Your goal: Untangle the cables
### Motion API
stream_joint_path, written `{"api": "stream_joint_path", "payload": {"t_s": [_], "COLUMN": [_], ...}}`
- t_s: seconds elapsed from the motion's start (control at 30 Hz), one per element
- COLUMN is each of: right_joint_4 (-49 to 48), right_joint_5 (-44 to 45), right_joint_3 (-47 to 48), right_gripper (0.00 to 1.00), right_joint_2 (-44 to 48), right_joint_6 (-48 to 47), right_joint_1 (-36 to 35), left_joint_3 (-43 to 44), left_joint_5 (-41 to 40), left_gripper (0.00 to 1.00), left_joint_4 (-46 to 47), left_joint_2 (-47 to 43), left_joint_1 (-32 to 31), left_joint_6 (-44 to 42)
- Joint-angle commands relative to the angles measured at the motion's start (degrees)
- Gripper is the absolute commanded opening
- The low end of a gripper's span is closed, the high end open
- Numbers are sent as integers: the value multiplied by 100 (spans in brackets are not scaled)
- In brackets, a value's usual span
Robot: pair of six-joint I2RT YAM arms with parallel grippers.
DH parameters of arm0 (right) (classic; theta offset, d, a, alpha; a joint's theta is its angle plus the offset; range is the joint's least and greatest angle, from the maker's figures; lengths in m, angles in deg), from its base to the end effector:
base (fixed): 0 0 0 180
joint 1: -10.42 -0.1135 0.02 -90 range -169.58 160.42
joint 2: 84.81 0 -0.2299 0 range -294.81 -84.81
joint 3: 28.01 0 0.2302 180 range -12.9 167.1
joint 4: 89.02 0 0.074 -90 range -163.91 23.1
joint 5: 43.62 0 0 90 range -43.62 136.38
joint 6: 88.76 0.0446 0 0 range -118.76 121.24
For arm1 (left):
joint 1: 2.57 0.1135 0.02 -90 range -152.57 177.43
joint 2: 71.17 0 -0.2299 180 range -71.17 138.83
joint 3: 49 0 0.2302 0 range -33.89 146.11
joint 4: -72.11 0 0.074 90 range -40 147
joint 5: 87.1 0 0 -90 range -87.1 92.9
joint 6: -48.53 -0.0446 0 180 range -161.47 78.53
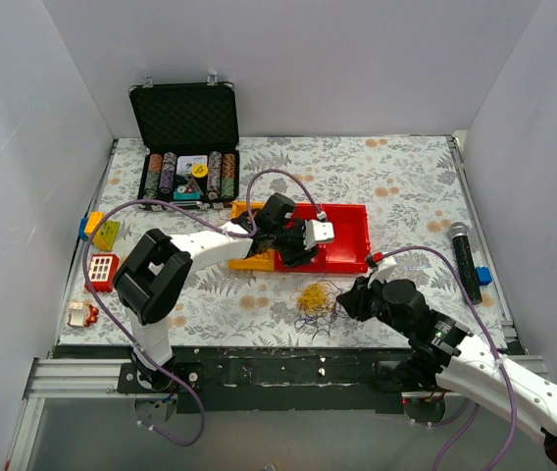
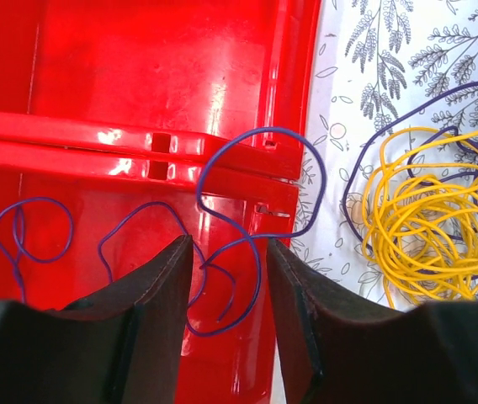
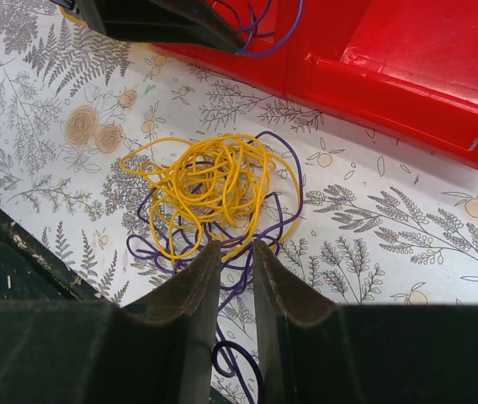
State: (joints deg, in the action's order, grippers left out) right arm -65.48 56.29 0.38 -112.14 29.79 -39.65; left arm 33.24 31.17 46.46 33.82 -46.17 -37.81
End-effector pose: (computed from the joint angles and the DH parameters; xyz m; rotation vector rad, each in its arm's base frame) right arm 0.1053 0.1139 0.1782 -0.2629 2.0125 0.7221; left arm 0.2512 -0.2684 0.1618 1.0794 2.2698 -0.9582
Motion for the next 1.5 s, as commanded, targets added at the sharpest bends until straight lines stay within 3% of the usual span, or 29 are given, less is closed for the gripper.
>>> {"api": "stream_joint_path", "payload": {"t_s": [0.0, 0.2, 0.5, 0.63, 0.9, 1.2, 1.47], "right_joint_4": [-271, -271, -263, -263, -289, -315, -385], "right_joint_5": [-25, -24, -7, -7, -24, -51, -95], "right_joint_3": [-1, 8, 17, 8, -9, 26, 34], "right_gripper": [29, 29, 27, 26, 26, 25, 25], "right_joint_2": [61, 44, 26, 35, 17, -70, -158], "right_joint_6": [18, 18, 36, 36, 45, 27, 10], "right_joint_1": [-21, -21, -21, -21, -21, -21, -21], "left_joint_3": [-51, -34, -42, -95, -499, -833, -421], "left_joint_5": [-103, -190, -234, -1101, -2308, -2064, -2116], "left_gripper": [39, 34, 17, 13, 15, 13, 22], "left_joint_4": [211, 237, 202, 640, 1493, 1889, 1301], "left_joint_2": [-365, -330, -339, -295, -426, -822, -471], "left_joint_1": [9, 9, 17, 26, 272, 580, 492], "left_joint_6": [47, 143, 188, 450, 1206, 2077, 1612]}}
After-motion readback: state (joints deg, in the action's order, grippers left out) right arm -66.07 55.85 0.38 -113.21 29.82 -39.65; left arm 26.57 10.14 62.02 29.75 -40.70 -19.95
